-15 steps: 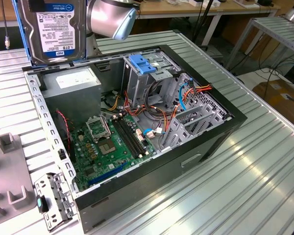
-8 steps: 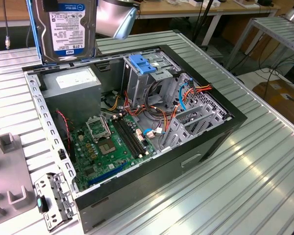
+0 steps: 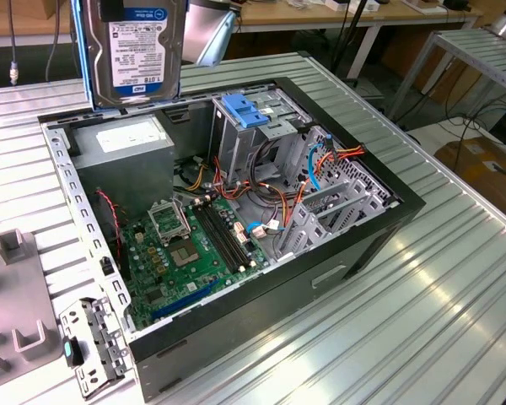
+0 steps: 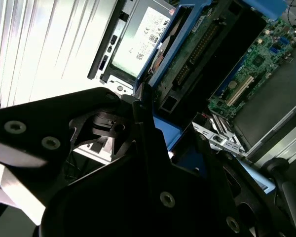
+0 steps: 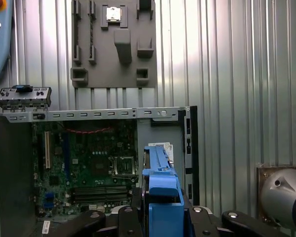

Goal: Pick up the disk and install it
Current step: 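Pick up the disk, then insert the disk into the insertion slot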

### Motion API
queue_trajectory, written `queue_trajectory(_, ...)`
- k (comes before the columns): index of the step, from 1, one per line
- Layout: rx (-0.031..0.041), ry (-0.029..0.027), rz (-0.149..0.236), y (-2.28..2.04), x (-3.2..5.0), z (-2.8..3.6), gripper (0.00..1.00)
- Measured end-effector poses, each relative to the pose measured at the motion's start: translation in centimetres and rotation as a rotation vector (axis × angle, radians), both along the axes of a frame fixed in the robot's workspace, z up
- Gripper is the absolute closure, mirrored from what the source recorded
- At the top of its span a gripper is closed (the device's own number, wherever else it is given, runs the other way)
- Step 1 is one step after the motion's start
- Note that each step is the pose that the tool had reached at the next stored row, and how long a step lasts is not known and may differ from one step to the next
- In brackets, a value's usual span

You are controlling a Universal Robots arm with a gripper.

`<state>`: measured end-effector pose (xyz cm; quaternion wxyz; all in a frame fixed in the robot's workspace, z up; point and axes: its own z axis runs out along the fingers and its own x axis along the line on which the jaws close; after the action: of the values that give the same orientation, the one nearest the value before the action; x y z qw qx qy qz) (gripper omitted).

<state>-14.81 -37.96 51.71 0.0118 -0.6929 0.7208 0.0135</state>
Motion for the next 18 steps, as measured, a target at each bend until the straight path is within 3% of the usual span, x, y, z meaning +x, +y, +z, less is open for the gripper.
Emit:
queue_trajectory(9, 0.0, 0.0, 0.0, -0.16, 1.4, -0.13, 0.63)
queue_trajectory(15, -0.0001, 0.0001, 0.0, -0.17, 1.42, -0.14, 0.63)
queue_trajectory(18, -0.0001, 0.0, 0.0, -0.62, 1.42, -0.14, 0.63)
